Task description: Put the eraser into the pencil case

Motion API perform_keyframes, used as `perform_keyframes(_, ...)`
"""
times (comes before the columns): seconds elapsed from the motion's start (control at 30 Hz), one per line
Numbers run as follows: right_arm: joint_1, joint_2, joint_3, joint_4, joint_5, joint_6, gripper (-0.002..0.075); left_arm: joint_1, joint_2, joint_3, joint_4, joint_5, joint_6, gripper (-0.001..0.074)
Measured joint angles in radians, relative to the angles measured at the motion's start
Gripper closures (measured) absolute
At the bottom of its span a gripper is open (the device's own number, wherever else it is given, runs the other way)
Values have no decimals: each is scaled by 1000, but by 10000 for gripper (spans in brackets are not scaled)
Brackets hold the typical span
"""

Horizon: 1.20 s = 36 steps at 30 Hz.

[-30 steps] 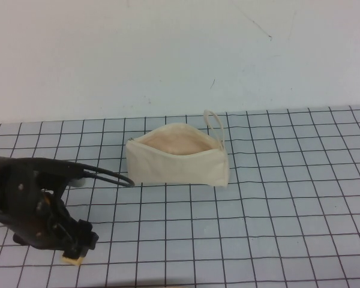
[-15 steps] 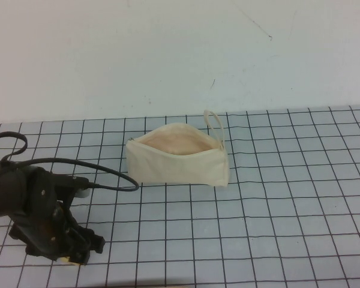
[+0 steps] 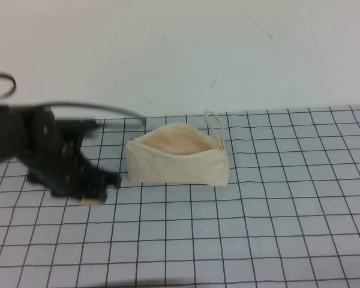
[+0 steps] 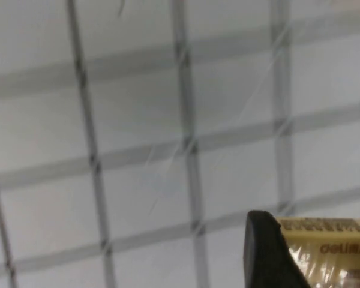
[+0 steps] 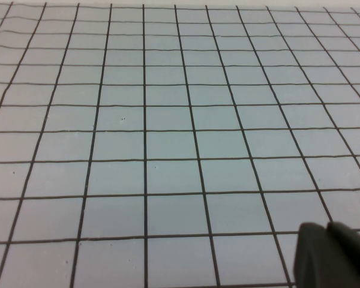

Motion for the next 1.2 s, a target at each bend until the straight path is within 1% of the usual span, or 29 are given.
perform_keyframes(0.07, 0, 0, 0, 0, 0, 0, 729, 0, 0, -91, -51, 11, 8, 453)
perform_keyframes(0.17, 0, 0, 0, 0, 0, 0, 729, 0, 0, -220, -166, -27, 35, 453)
perform_keyframes(0.23, 0, 0, 0, 0, 0, 0, 729, -6, 6, -277, -253, -83, 121, 453)
perform_keyframes(0.4, 0, 0, 0, 0, 0, 0, 729, -47, 60, -328, -392, -216, 322, 453)
perform_keyframes(0.53, 0, 0, 0, 0, 0, 0, 729, -84, 144, -328, -417, -285, 410, 450)
perform_keyframes(0.7, 0, 0, 0, 0, 0, 0, 729, -100, 194, -328, -417, -257, 431, 332)
perform_keyframes(0.77, 0, 0, 0, 0, 0, 0, 729, -100, 188, -337, -398, -236, 426, 331)
perform_keyframes(0.8, 0, 0, 0, 0, 0, 0, 729, -96, 180, -344, -390, -222, 413, 357)
perform_keyframes(0.83, 0, 0, 0, 0, 0, 0, 729, -93, 164, -349, -383, -209, 397, 402)
perform_keyframes(0.93, 0, 0, 0, 0, 0, 0, 729, -82, 92, -355, -358, -192, 383, 602)
perform_keyframes(1.0, 0, 0, 0, 0, 0, 0, 729, -80, 19, -355, -320, -185, 379, 673)
perform_keyframes(1.1, 0, 0, 0, 0, 0, 0, 729, -78, -100, -355, -222, -178, 350, 717)
perform_keyframes(1.2, 0, 0, 0, 0, 0, 0, 729, -77, -217, -357, -97, -163, 293, 729)
